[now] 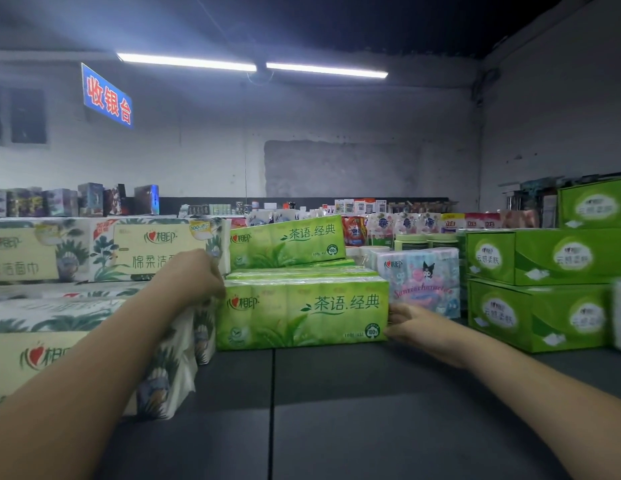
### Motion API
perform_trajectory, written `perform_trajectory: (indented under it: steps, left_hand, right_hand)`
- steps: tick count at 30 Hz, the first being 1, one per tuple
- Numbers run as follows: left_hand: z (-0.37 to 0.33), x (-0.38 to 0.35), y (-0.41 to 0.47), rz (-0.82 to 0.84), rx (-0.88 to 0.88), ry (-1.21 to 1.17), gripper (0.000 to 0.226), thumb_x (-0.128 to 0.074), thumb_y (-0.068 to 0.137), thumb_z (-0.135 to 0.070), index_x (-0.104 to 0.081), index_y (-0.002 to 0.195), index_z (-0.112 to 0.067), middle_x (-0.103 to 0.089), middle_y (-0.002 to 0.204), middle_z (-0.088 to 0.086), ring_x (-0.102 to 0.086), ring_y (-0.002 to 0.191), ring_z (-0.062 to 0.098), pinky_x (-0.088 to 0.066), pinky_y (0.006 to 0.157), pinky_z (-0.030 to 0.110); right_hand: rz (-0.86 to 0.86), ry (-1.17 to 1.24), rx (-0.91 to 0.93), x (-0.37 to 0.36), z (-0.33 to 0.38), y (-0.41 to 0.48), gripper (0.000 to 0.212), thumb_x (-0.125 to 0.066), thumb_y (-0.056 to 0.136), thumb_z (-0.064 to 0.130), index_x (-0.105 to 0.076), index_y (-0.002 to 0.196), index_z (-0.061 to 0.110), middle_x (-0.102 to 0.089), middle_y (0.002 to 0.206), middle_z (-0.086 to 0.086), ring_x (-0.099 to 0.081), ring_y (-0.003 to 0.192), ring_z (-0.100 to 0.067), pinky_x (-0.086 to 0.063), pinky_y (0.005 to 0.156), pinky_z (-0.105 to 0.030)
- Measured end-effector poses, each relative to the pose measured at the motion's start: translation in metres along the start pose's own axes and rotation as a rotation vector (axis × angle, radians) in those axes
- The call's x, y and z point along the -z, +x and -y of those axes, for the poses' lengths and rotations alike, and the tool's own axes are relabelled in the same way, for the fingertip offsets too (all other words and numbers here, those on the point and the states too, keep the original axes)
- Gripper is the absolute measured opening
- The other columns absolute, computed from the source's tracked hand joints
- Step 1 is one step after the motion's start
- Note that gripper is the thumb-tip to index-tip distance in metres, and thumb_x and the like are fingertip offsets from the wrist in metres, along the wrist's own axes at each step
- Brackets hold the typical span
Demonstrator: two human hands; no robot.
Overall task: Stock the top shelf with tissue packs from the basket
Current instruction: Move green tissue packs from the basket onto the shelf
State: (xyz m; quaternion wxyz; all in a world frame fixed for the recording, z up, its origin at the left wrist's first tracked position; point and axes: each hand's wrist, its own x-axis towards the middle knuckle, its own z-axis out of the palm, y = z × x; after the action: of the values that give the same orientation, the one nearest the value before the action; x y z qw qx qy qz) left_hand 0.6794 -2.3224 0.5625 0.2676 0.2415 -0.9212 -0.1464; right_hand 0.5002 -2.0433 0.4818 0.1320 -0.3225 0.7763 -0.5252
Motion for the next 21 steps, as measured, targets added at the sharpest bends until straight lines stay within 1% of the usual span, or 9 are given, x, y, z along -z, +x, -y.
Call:
perform_trajectory:
  steps: [3, 4, 7, 10, 12, 15, 18, 19, 21]
  left_hand:
    - [0.001, 0.0, -0.003, -0.015, -0.02, -0.041, 0.009, -0.072, 0.083, -0.012, -0.074, 0.087, -0.005, -0.071, 0.082, 0.007, -0.062, 0.069, 0.012, -0.043, 0.056, 0.018]
    - [0.001, 0.0, -0.004, -0.039, -0.036, -0.065, 0.009, -0.071, 0.084, -0.013, -0.074, 0.088, -0.006, -0.071, 0.085, 0.006, -0.061, 0.069, 0.012, -0.044, 0.06, 0.018]
    - [0.001, 0.003, -0.008, -0.113, -0.073, -0.147, 0.018, -0.072, 0.084, -0.014, -0.071, 0.099, -0.006, -0.069, 0.094, 0.005, -0.062, 0.081, 0.016, -0.047, 0.078, 0.025]
    - [-0.001, 0.004, -0.012, -0.087, -0.074, -0.132, 0.024, -0.072, 0.084, -0.015, -0.07, 0.106, -0.005, -0.069, 0.102, 0.006, -0.06, 0.083, 0.015, -0.045, 0.083, 0.026]
    - [-0.001, 0.004, -0.013, -0.09, -0.064, -0.118, 0.03, -0.072, 0.084, -0.016, -0.068, 0.111, -0.006, -0.069, 0.111, 0.009, -0.059, 0.087, 0.017, -0.046, 0.089, 0.03]
    - [-0.003, 0.006, -0.015, -0.1, -0.068, -0.096, 0.04, -0.072, 0.084, -0.02, -0.064, 0.121, -0.006, -0.067, 0.119, 0.011, -0.059, 0.095, 0.02, -0.046, 0.096, 0.035]
    - [-0.006, 0.009, -0.019, -0.072, -0.115, -0.017, 0.048, -0.068, 0.088, -0.029, -0.058, 0.13, -0.008, -0.064, 0.125, 0.01, -0.061, 0.109, 0.022, -0.044, 0.099, 0.034]
    - [-0.008, 0.01, -0.021, -0.067, -0.132, -0.008, 0.05, -0.067, 0.089, -0.03, -0.056, 0.132, -0.008, -0.063, 0.127, 0.01, -0.06, 0.113, 0.023, -0.044, 0.1, 0.034]
    - [-0.01, 0.012, -0.022, -0.075, -0.151, -0.021, 0.054, -0.066, 0.089, -0.031, -0.052, 0.135, -0.007, -0.062, 0.13, 0.011, -0.059, 0.117, 0.024, -0.043, 0.102, 0.034]
  right_hand:
    - [0.001, -0.011, -0.001, -0.001, 0.004, -0.001, 0.035, -0.049, 0.091, -0.007, -0.047, 0.118, 0.016, -0.061, 0.099, 0.008, -0.058, 0.091, -0.002, -0.048, 0.072, -0.01]
    - [-0.008, -0.013, 0.0, -0.001, 0.004, -0.001, 0.034, -0.05, 0.092, -0.005, -0.047, 0.118, 0.016, -0.062, 0.1, 0.007, -0.059, 0.091, -0.003, -0.048, 0.072, -0.011]
    - [-0.01, -0.051, -0.002, -0.002, 0.004, 0.0, 0.038, -0.054, 0.092, 0.0, -0.043, 0.123, 0.02, -0.06, 0.116, 0.0, -0.057, 0.105, -0.013, -0.045, 0.087, -0.019]
    - [0.002, -0.086, 0.004, -0.004, 0.0, 0.002, 0.049, -0.06, 0.089, 0.004, -0.04, 0.128, 0.026, -0.054, 0.133, -0.001, -0.051, 0.12, -0.016, -0.037, 0.108, -0.033]
    - [-0.006, -0.085, 0.011, -0.005, 0.001, 0.002, 0.055, -0.062, 0.088, 0.006, -0.038, 0.133, 0.025, -0.053, 0.134, 0.0, -0.049, 0.122, -0.015, -0.034, 0.111, -0.036]
    - [-0.024, -0.068, 0.013, -0.007, 0.005, 0.001, 0.052, -0.062, 0.088, 0.006, -0.037, 0.131, 0.025, -0.051, 0.13, 0.003, -0.047, 0.121, -0.014, -0.034, 0.107, -0.03]
    - [-0.063, -0.111, 0.039, -0.008, 0.007, -0.001, 0.058, -0.063, 0.088, 0.015, -0.035, 0.138, 0.023, -0.047, 0.14, 0.001, -0.045, 0.124, -0.015, -0.034, 0.108, -0.033]
    - [-0.088, -0.128, 0.042, -0.009, 0.009, -0.003, 0.067, -0.065, 0.087, 0.022, -0.029, 0.144, 0.022, -0.041, 0.147, 0.002, -0.042, 0.128, -0.016, -0.032, 0.11, -0.036]
    - [-0.154, -0.128, 0.048, -0.009, 0.015, -0.006, 0.084, -0.064, 0.088, 0.035, -0.012, 0.152, 0.024, -0.022, 0.156, 0.002, -0.028, 0.141, -0.021, -0.024, 0.115, -0.042]
